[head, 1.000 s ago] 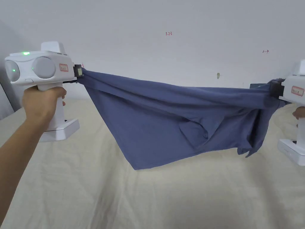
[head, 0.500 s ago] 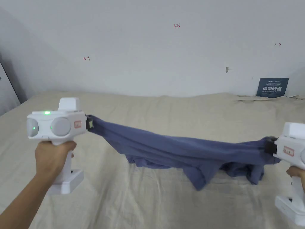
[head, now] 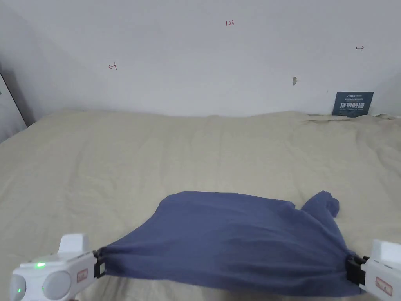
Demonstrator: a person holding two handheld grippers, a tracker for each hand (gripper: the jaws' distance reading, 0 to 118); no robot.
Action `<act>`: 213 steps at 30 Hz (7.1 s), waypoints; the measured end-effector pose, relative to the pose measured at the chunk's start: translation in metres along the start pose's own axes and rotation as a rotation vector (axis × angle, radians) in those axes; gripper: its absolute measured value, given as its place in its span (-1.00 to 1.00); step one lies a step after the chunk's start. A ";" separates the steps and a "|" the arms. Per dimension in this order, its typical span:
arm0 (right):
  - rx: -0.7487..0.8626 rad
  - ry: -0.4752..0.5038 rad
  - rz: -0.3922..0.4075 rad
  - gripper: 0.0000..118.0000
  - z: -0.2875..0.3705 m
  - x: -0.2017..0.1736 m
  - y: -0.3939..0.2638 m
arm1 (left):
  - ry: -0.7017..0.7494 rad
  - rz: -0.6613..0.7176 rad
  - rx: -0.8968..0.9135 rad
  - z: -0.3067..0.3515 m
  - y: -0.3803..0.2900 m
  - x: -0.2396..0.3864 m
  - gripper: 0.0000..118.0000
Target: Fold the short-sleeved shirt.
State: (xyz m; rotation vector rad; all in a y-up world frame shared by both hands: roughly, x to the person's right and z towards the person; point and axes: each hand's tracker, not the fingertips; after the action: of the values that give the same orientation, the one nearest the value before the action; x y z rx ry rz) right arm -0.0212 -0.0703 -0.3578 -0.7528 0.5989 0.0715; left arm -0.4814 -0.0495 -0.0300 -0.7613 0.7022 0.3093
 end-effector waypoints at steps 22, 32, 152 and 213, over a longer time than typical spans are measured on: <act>-0.136 -0.015 -0.050 -0.93 0.054 0.013 -0.124 | 0.070 0.023 -0.239 0.015 -0.113 -0.028 -1.00; -0.171 -0.056 -0.031 -0.66 0.052 0.003 -0.120 | 0.101 0.020 -0.278 0.014 -0.108 -0.014 -0.58; -0.187 -0.060 -0.019 -0.94 -0.092 0.019 0.043 | -0.269 -0.153 -0.049 -0.115 0.160 0.138 -1.00; 0.495 0.030 0.283 -0.94 0.021 -0.071 0.318 | -0.090 -0.126 0.465 0.022 0.348 0.091 -1.00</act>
State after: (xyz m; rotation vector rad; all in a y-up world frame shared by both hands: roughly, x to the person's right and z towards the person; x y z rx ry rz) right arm -0.1559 0.1883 -0.5056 -0.1867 0.7138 0.1662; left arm -0.5761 0.2089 -0.2626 -0.3444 0.6070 0.0581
